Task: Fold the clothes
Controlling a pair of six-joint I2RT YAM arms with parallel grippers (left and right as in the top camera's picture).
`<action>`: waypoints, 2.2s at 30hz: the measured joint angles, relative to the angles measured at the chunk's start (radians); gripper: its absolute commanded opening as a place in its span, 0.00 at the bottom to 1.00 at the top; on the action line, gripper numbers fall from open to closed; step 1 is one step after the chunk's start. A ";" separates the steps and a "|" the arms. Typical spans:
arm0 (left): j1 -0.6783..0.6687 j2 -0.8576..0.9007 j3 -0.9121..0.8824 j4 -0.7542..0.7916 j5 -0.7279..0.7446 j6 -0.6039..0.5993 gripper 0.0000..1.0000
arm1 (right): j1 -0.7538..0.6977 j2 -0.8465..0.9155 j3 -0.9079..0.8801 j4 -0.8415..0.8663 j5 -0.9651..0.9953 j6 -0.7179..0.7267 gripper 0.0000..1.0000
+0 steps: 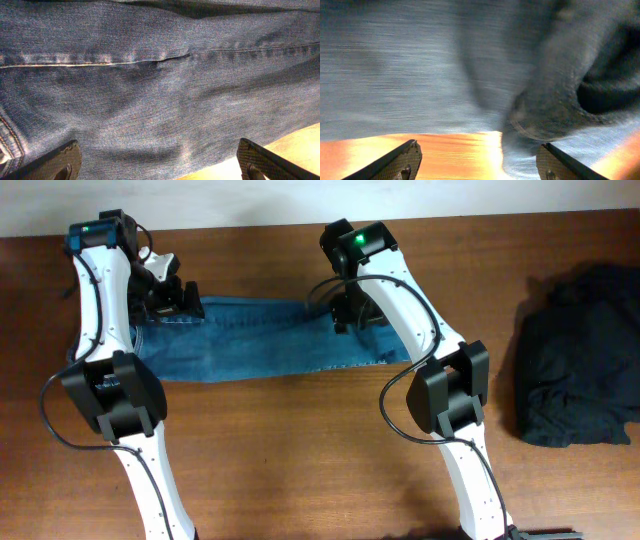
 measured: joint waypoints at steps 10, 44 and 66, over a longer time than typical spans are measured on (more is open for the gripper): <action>0.000 0.000 0.000 0.000 0.000 0.000 0.99 | -0.025 -0.002 0.143 -0.041 -0.098 -0.064 0.72; 0.000 0.000 -0.002 0.011 0.000 0.000 0.99 | -0.260 -0.035 -0.355 0.353 -0.392 -0.060 0.10; 0.000 0.000 -0.091 0.046 0.000 0.000 0.99 | -0.256 -0.177 -0.323 0.188 -0.275 0.090 0.06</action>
